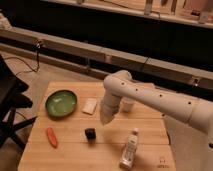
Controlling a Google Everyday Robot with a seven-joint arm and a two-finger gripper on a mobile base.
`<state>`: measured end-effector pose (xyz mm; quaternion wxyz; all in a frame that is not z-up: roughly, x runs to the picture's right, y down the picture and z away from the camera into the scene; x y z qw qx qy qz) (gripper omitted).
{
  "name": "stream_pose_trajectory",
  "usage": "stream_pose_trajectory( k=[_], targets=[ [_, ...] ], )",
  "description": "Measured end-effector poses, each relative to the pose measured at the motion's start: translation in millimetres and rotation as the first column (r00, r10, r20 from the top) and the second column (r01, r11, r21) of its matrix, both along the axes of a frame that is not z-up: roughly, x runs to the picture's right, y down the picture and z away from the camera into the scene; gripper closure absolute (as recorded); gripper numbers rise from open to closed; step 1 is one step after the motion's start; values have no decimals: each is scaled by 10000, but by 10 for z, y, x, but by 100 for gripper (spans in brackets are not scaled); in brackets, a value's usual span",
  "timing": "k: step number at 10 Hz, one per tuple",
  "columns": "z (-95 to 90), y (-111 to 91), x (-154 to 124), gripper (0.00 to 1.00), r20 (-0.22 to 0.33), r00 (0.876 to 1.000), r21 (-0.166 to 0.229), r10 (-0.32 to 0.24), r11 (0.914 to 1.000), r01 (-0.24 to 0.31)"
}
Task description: Knock the eraser over
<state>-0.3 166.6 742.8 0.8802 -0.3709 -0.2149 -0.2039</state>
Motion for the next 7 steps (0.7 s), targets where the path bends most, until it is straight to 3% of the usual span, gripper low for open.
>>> stream_pose_trajectory(
  k=[3,7],
  targets=[
    [116,82,-302,100,374,9963,24,-773,9970,773],
    [157,200,-414,100,773,9936,-348,-828,9957,857]
  ],
)
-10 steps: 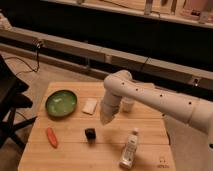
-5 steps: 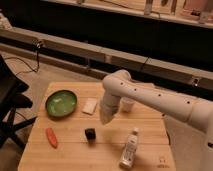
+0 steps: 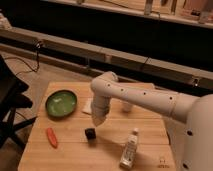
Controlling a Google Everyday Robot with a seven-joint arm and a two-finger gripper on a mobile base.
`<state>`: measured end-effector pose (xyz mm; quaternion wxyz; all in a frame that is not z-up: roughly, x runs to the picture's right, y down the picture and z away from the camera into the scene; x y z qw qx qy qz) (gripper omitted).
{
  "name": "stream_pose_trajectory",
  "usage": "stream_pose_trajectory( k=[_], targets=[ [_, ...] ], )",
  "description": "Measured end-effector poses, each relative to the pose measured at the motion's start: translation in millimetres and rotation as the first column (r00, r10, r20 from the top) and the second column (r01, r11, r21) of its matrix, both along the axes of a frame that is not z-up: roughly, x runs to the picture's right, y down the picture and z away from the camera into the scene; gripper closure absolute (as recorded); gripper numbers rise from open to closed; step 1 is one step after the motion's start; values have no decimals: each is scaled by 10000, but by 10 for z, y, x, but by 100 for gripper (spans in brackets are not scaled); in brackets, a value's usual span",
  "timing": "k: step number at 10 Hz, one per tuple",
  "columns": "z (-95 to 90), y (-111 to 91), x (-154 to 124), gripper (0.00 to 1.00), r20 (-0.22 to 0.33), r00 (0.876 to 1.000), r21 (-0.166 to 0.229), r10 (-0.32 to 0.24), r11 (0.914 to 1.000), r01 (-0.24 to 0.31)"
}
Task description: Knock the eraser over
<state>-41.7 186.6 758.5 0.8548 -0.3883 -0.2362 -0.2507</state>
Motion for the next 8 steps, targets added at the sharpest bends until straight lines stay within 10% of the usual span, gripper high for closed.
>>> stream_pose_trajectory(
  k=[5,8],
  targets=[
    [-149,286,-215,100,523,9986,-1087,104,9941,-47],
    [-178,227,-142,100,330,9993,-818,182,9965,-154]
  ],
)
